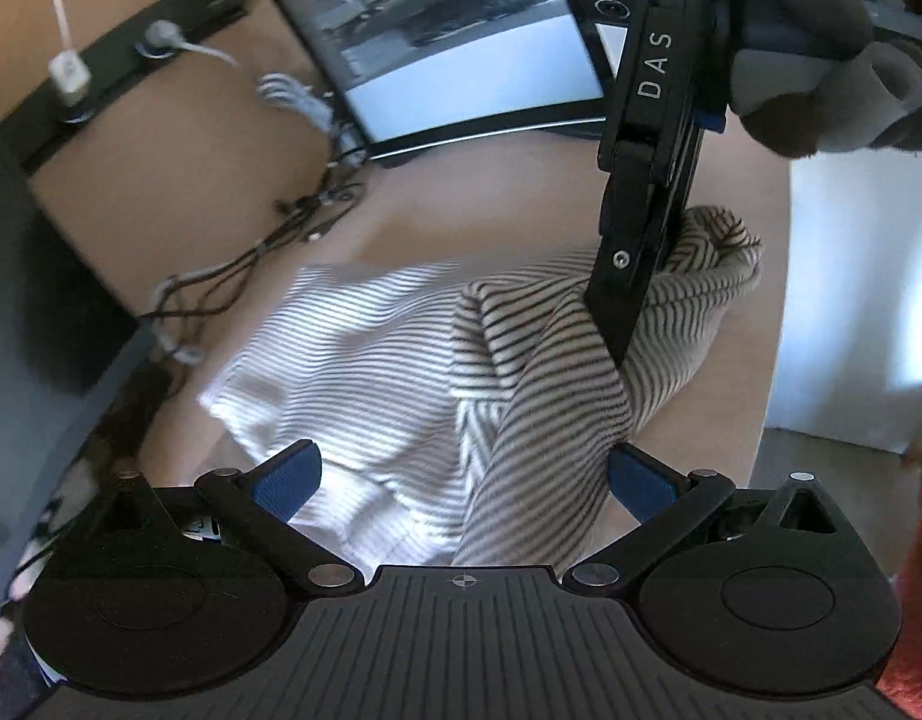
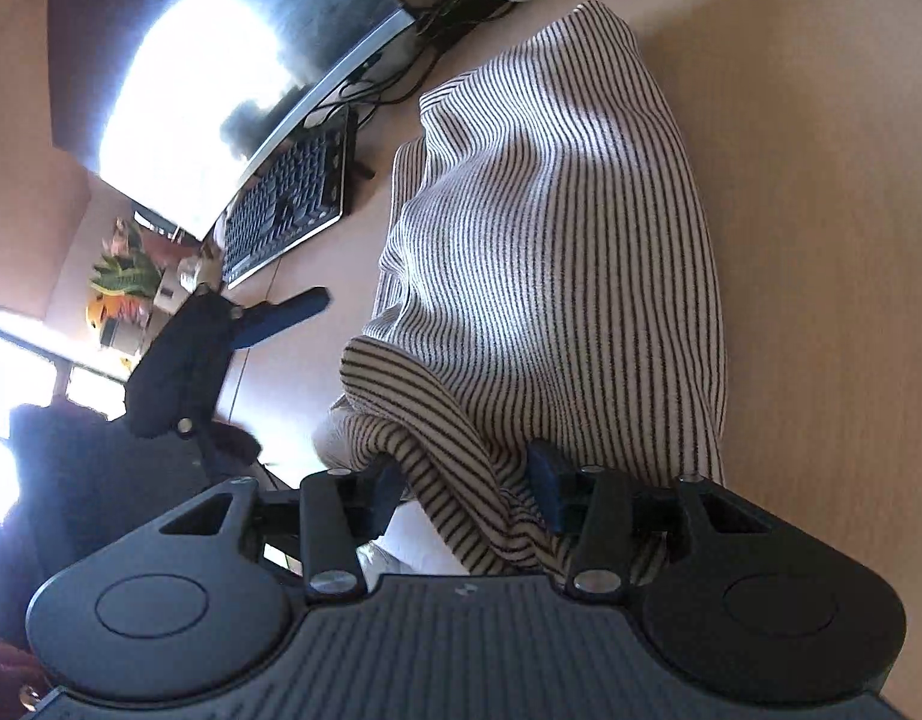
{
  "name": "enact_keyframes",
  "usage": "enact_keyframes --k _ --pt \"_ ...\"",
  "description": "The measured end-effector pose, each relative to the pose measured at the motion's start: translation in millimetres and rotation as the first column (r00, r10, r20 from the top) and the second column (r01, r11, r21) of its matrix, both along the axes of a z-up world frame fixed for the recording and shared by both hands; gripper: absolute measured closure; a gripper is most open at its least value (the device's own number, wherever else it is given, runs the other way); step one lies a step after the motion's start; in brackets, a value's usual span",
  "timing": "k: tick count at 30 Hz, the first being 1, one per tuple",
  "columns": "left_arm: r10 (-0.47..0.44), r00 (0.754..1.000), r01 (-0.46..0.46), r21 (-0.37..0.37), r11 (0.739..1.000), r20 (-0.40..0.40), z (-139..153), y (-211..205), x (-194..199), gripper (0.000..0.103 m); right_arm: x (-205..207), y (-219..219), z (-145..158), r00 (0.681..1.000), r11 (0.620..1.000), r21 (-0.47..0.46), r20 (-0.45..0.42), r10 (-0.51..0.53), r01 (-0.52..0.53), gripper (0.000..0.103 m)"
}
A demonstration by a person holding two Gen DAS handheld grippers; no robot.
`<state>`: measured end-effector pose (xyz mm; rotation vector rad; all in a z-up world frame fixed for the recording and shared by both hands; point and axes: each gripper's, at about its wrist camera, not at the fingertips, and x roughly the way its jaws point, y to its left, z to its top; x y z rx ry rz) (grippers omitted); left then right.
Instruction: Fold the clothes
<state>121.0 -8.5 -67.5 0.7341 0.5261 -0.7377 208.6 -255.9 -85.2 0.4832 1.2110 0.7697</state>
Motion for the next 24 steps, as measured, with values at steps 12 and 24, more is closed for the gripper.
enact_keyframes --k 12,24 --pt "-0.161 0.974 0.152 -0.063 0.986 -0.162 -14 -4 19 0.019 -23 36 30 0.989 0.978 -0.204 0.131 0.069 -0.042 0.058" --pt "-0.151 0.919 0.031 -0.313 0.949 -0.364 8 15 47 0.055 -68 -44 107 0.826 0.800 -0.534 0.557 0.089 0.275 0.026"
